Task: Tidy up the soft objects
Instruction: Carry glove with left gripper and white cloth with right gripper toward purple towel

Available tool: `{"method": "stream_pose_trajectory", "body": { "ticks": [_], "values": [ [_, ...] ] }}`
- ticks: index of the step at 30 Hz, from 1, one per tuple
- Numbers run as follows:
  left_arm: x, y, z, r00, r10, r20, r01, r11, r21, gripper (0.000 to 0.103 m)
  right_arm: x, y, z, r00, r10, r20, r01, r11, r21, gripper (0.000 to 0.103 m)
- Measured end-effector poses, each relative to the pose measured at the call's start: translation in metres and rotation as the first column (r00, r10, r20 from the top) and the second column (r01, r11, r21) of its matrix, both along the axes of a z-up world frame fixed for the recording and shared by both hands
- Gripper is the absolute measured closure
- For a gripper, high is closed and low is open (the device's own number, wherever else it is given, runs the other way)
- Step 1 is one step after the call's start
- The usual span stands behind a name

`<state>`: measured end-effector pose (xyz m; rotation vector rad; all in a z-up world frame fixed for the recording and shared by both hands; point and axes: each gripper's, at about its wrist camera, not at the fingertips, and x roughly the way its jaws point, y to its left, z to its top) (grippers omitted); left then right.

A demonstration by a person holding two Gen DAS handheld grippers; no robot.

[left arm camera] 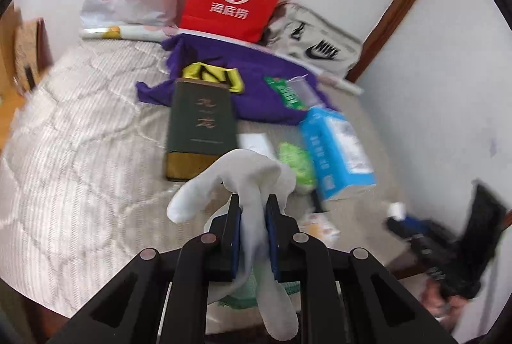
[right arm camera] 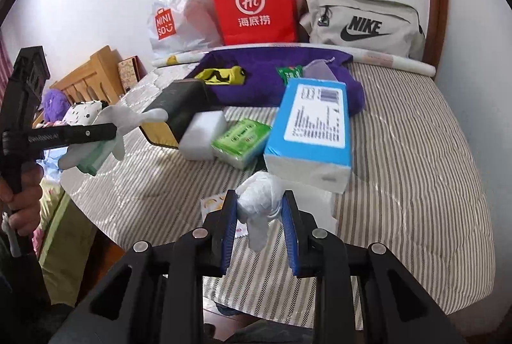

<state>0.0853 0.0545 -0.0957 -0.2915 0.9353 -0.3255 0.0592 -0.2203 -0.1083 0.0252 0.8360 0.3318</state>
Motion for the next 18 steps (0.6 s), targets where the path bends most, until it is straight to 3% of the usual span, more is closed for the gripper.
{"method": "stream_pose_trajectory", "body": {
  "ticks": [4, 8, 18],
  "values": [
    [0.001, -0.007, 0.023, 0.998, 0.005, 0.064, -0.010, 0.997, 0.080, 0.089, 0.006, 0.002, 0.010, 1.000, 0.022, 0.010, -0.022, 1.000, -0.003, 0.076],
    [0.014, -0.003, 0.035, 0.998, 0.015, 0.066, -0.018, 0.998, 0.054, 0.089, 0.016, 0.003, 0.017, 0.999, 0.034, 0.016, -0.034, 0.999, -0.002, 0.076],
    [0.046, 0.012, 0.030, 0.998, 0.058, 0.039, -0.059, 0.998, 0.019, 0.089, 0.055, 0.002, 0.027, 0.998, 0.053, 0.023, -0.053, 0.999, -0.010, 0.076]
  ]
}}
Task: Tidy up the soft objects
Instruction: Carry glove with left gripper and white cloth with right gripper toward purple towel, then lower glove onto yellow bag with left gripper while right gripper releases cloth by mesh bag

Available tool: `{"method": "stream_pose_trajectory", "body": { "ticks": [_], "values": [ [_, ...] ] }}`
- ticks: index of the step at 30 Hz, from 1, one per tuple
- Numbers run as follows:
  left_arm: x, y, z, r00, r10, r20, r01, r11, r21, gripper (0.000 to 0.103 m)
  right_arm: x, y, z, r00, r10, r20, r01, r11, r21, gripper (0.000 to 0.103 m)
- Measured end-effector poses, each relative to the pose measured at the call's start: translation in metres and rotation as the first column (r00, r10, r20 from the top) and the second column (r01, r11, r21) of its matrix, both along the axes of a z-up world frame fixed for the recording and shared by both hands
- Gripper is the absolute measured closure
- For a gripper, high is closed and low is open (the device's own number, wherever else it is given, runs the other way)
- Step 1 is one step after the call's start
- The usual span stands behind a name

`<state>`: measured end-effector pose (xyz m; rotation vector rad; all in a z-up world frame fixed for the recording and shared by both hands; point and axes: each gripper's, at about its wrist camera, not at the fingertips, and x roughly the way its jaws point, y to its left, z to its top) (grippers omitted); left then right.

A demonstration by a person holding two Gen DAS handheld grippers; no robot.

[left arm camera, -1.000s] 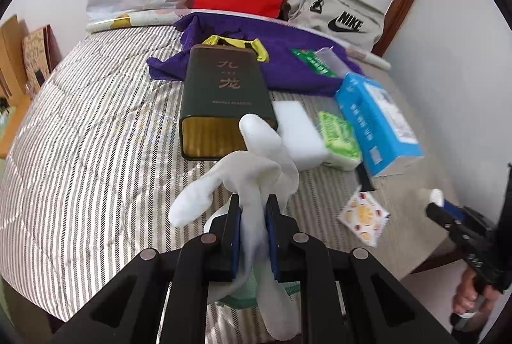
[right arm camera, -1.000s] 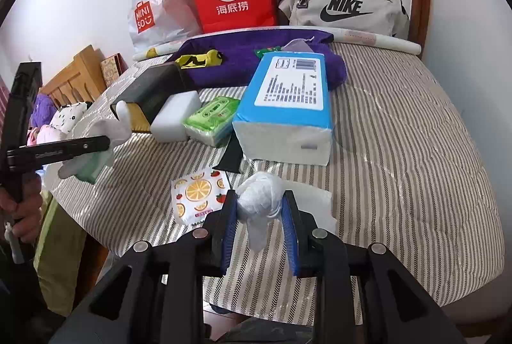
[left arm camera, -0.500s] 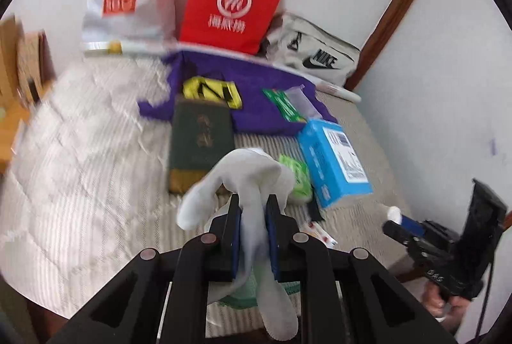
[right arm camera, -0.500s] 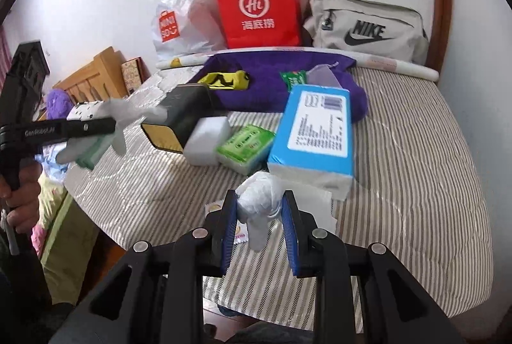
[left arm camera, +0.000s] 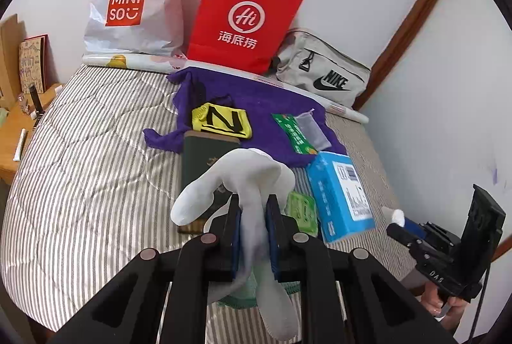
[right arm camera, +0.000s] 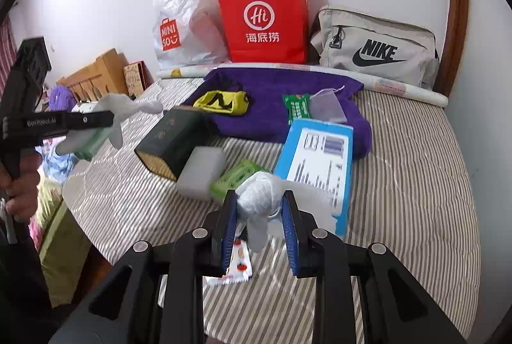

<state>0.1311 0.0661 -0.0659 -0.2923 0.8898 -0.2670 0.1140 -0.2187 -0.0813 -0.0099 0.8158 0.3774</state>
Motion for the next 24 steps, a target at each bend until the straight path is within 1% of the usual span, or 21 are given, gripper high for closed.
{"method": "stream_pose_trajectory", "body": {
  "ticks": [7, 12, 17, 21, 24],
  "values": [
    [0.026, 0.006, -0.007, 1.000, 0.025, -0.008, -0.025, 1.000, -0.019, 0.089, 0.035, 0.003, 0.010, 1.000, 0.008, 0.013, -0.008, 1.000, -0.006, 0.076],
    [0.044, 0.007, -0.007, 0.999, 0.041, -0.003, -0.041, 0.999, -0.006, 0.089, 0.062, 0.007, 0.013, 1.000, 0.017, 0.011, -0.017, 1.000, -0.018, 0.076],
    [0.065, 0.003, -0.016, 0.999, 0.042, -0.028, -0.042, 0.999, -0.018, 0.089, 0.093, 0.010, 0.013, 1.000, 0.017, 0.011, -0.016, 0.999, -0.036, 0.076],
    [0.084, 0.000, -0.019, 0.998, 0.048, -0.034, -0.048, 0.999, 0.018, 0.089, 0.117, 0.009, 0.014, 1.000, 0.011, 0.014, -0.011, 0.999, -0.035, 0.076],
    [0.104, -0.001, -0.019, 0.998, 0.055, -0.042, -0.054, 0.998, 0.017, 0.088, 0.136, 0.010, 0.013, 1.000, 0.011, 0.017, -0.010, 0.999, -0.038, 0.076]
  ]
}}
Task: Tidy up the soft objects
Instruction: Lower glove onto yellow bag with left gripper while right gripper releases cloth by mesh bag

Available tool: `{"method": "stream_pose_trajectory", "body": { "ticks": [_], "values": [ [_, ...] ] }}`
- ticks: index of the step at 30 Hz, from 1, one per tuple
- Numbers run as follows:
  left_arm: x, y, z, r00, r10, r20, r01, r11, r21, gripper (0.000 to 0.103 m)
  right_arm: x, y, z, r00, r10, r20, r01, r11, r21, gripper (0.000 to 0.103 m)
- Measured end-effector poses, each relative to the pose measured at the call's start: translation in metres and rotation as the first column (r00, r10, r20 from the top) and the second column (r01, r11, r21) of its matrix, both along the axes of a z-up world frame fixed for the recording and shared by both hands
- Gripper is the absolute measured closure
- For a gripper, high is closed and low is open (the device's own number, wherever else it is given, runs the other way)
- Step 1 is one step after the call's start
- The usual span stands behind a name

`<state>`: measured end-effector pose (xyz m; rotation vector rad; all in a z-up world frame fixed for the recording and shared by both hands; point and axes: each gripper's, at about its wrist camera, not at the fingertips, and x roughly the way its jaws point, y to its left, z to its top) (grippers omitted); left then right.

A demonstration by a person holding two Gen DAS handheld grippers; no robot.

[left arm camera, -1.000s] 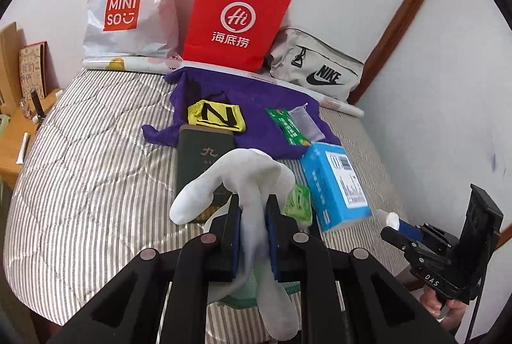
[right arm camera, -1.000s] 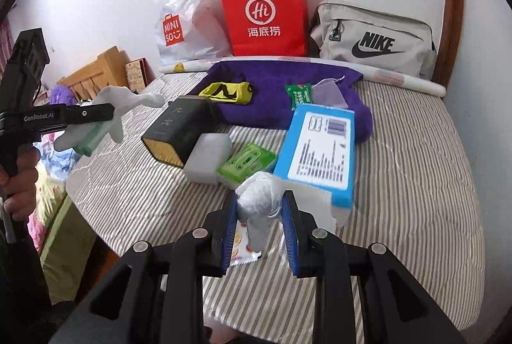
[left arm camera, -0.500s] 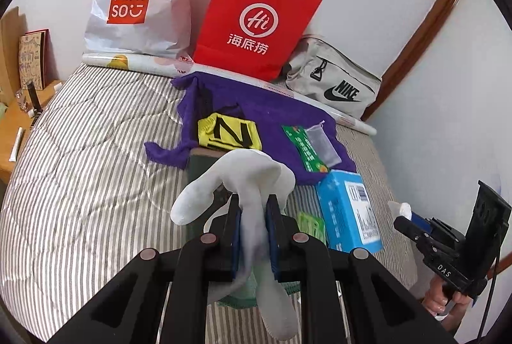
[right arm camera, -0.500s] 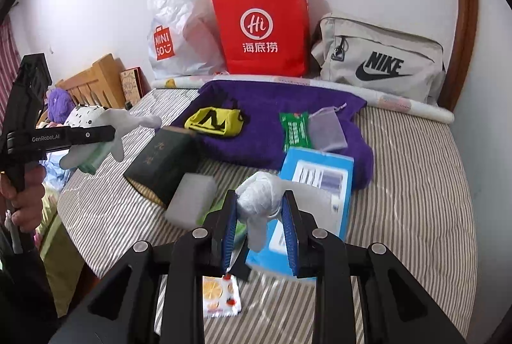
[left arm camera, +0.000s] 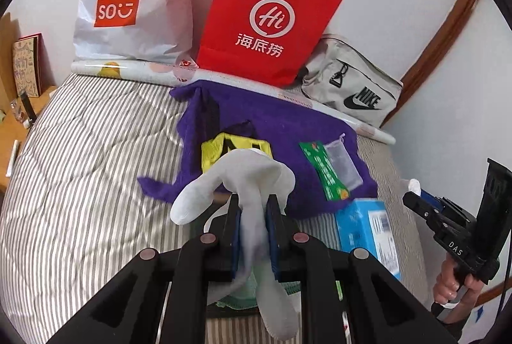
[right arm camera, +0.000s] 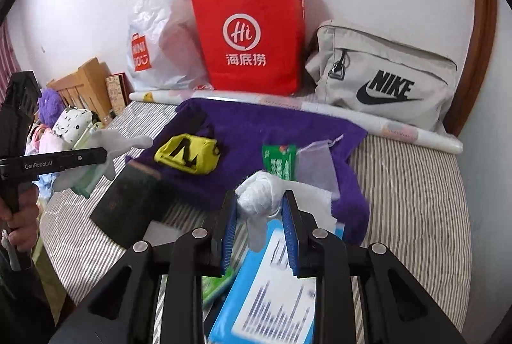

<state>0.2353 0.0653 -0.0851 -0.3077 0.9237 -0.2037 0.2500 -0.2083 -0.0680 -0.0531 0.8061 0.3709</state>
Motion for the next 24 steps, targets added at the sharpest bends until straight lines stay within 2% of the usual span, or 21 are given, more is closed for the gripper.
{"method": "stream_pose_trajectory", "body": {
  "ticks": [3, 12, 15, 21, 24],
  "values": [
    [0.022, -0.003, 0.000, 1.000, -0.001, -0.009, 0.001, 1.000, 0.003, 0.088, 0.021, 0.001, -0.002, 1.000, -0.001, -0.030, 0.002, 1.000, 0.015, 0.076],
    [0.086, -0.008, -0.011, 0.999, -0.006, -0.044, 0.008, 0.999, 0.052, 0.088, 0.075, 0.008, -0.010, 1.000, 0.002, -0.022, -0.002, 1.000, -0.011, 0.076],
    [0.103, -0.007, -0.017, 0.998, -0.012, -0.065, 0.015, 0.999, 0.045, 0.088, 0.092, 0.010, -0.018, 0.999, 0.002, -0.042, -0.003, 1.000, -0.023, 0.076],
    [0.134, -0.009, -0.032, 0.995, -0.011, -0.095, 0.018, 0.997, 0.078, 0.088, 0.116, 0.013, -0.039, 0.997, 0.003, -0.081, -0.008, 0.998, -0.058, 0.076],
    [0.145, -0.009, -0.040, 0.994, -0.017, -0.106, 0.024, 0.998, 0.062, 0.088, 0.126, 0.009, -0.051, 0.993, -0.012, -0.114, 0.005, 0.998, -0.064, 0.076]
  ]
}}
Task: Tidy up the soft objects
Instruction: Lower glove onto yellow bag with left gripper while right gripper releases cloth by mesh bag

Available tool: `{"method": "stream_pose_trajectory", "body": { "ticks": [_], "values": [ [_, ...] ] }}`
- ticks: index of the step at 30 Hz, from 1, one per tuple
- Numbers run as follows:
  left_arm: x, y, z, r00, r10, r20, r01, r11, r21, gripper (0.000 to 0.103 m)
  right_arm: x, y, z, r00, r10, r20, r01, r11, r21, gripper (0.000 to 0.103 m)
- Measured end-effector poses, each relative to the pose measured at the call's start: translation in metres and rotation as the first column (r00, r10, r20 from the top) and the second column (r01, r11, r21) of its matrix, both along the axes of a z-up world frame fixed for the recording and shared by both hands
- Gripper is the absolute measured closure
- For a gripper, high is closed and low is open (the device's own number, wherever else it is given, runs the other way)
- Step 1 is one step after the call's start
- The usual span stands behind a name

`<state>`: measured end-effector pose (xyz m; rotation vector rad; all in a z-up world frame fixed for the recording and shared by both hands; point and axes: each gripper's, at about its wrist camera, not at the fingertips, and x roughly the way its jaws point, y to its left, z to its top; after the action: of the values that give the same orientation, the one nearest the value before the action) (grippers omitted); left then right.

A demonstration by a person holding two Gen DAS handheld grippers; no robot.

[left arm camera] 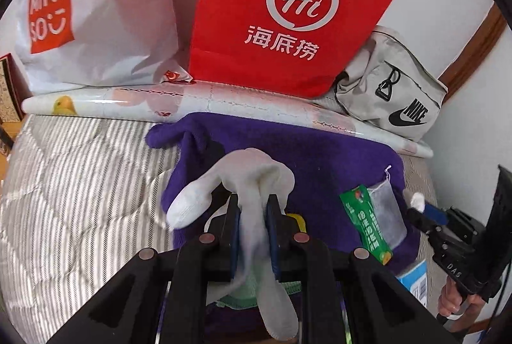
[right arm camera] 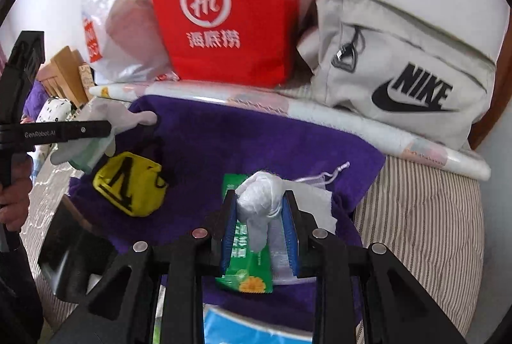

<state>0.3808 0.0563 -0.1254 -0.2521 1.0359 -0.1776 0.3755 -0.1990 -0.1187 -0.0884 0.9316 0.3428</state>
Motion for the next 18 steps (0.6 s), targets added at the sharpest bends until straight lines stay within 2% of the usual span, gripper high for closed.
{"method": "stream_pose_trajectory", "body": {
  "ticks": [5, 8, 12, 14, 16, 18],
  "values": [
    [0.016, -0.006, -0.007, 1.000, -0.016, -0.002, 0.016, 0.999, 0.035, 0.088, 0.010, -0.009, -0.016, 0.998, -0.031, -0.060, 0.032, 0.999, 0.027, 0.075],
    [0.022, -0.009, -0.017, 0.999, -0.043, -0.026, 0.045, 0.997, 0.057, 0.088, 0.013, -0.004, -0.024, 0.997, -0.020, -0.076, 0.021, 1.000, 0.004, 0.075],
    [0.022, -0.010, -0.022, 0.997, -0.064, -0.043, 0.066, 0.997, 0.041, 0.085, 0.018, 0.001, -0.029, 0.995, -0.017, -0.099, 0.017, 1.000, -0.008, 0.074],
    [0.022, -0.011, -0.023, 0.996, -0.067, -0.055, 0.069, 0.996, 0.049, 0.075, 0.019, 0.001, -0.031, 0.994, -0.017, -0.108, 0.017, 1.000, 0.000, 0.072],
    [0.022, -0.013, -0.024, 0.996, -0.063, -0.063, 0.067, 0.996, 0.067, 0.051, 0.021, 0.002, -0.033, 0.993, -0.024, -0.120, 0.024, 1.000, 0.002, 0.060],
    [0.019, -0.012, -0.022, 0.997, -0.048, -0.055, 0.052, 0.995, 0.085, 0.043, 0.020, 0.001, -0.032, 0.993, -0.055, -0.106, 0.055, 0.998, -0.008, 0.048]
  ]
}}
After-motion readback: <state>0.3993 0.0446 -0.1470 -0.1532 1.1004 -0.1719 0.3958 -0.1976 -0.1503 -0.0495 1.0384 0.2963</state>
